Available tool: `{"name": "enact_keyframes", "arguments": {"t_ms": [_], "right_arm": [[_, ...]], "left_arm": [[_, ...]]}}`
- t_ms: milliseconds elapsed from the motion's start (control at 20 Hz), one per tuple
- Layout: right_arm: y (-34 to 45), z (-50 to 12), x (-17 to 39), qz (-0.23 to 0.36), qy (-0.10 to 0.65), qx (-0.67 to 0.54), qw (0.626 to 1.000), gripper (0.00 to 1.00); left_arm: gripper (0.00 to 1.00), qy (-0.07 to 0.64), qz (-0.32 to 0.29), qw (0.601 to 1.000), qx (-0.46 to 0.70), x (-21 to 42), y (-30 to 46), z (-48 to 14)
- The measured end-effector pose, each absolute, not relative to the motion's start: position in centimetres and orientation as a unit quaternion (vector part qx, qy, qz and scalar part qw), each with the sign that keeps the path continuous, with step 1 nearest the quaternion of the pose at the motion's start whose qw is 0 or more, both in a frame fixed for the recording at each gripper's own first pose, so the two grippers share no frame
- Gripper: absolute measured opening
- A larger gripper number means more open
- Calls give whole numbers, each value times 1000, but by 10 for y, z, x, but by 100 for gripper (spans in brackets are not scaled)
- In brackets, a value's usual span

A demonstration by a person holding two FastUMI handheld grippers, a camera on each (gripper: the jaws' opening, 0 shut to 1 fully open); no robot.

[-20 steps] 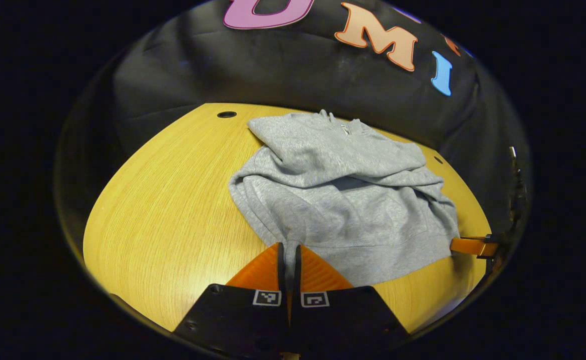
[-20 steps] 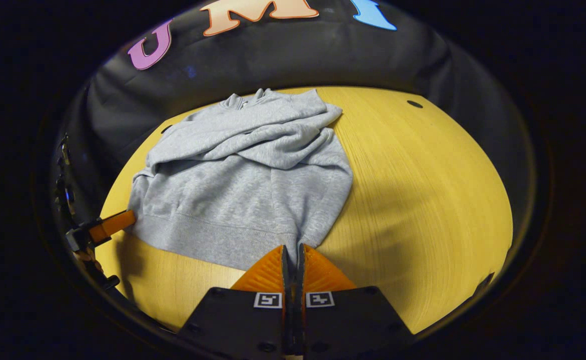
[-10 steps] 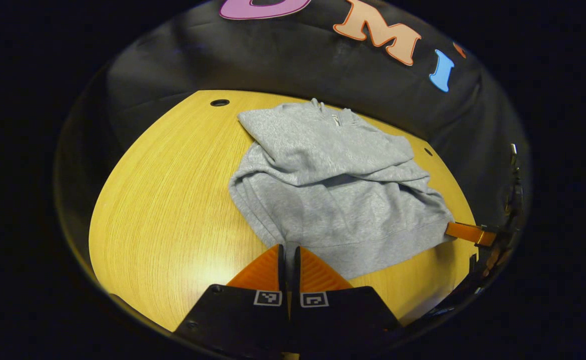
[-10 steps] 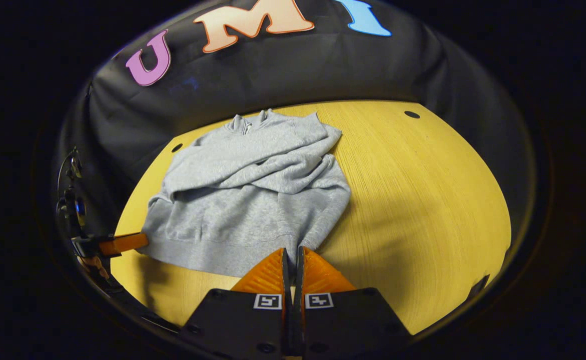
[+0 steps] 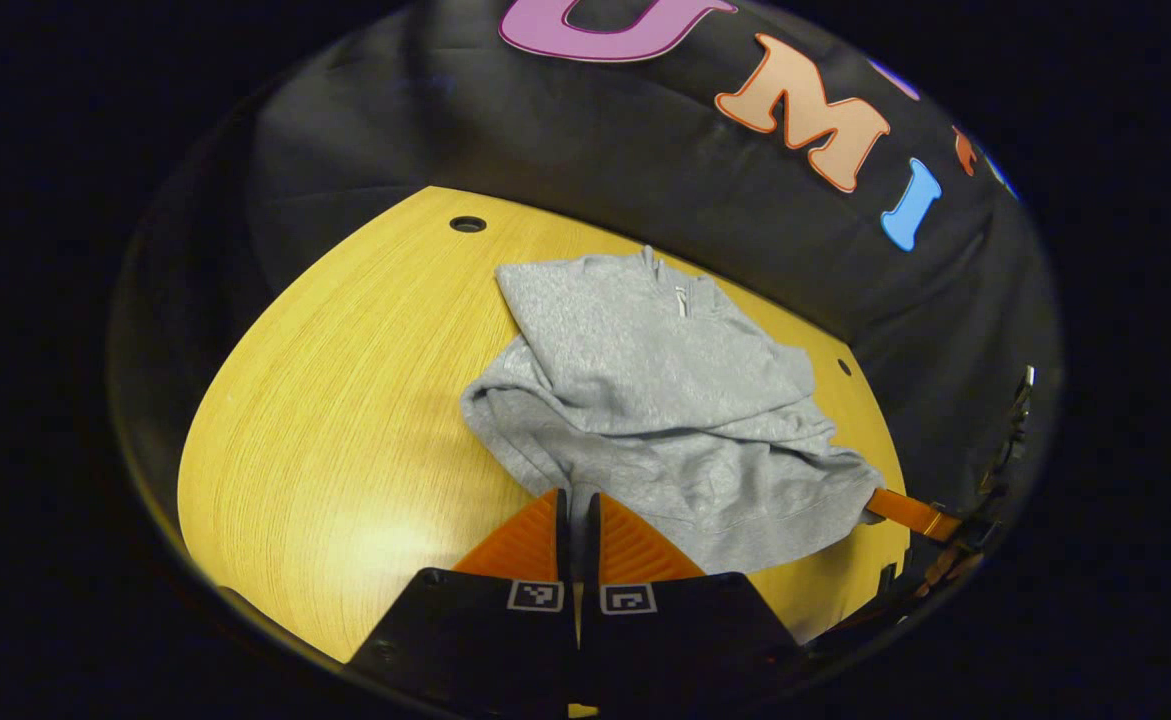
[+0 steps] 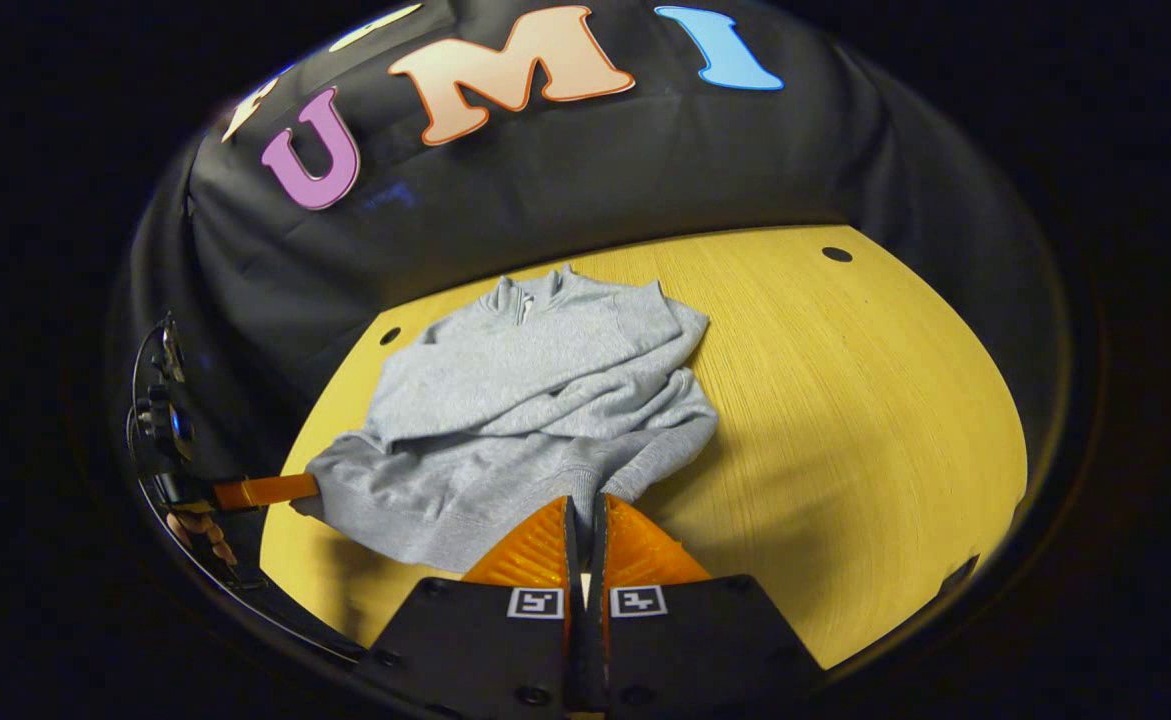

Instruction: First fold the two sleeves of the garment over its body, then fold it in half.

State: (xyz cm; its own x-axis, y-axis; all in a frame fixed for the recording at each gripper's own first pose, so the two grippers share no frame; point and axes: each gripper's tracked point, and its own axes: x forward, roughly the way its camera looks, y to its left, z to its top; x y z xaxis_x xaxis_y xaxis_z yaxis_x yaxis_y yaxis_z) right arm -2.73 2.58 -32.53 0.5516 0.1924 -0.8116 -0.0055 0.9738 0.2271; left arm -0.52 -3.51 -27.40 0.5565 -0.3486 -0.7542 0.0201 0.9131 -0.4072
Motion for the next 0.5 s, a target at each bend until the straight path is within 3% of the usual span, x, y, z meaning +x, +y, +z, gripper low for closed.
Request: {"name": "enact_keyframes", "arguments": {"t_ms": [300, 500], "right_arm": [[26, -309, 20, 50, 448, 152, 879, 3], [32, -309, 47, 38, 458, 215, 862, 3]], "left_arm": [[0, 432, -127, 878, -160, 39, -36, -250], [0, 442, -136, 873, -158, 65, -40, -250]]}}
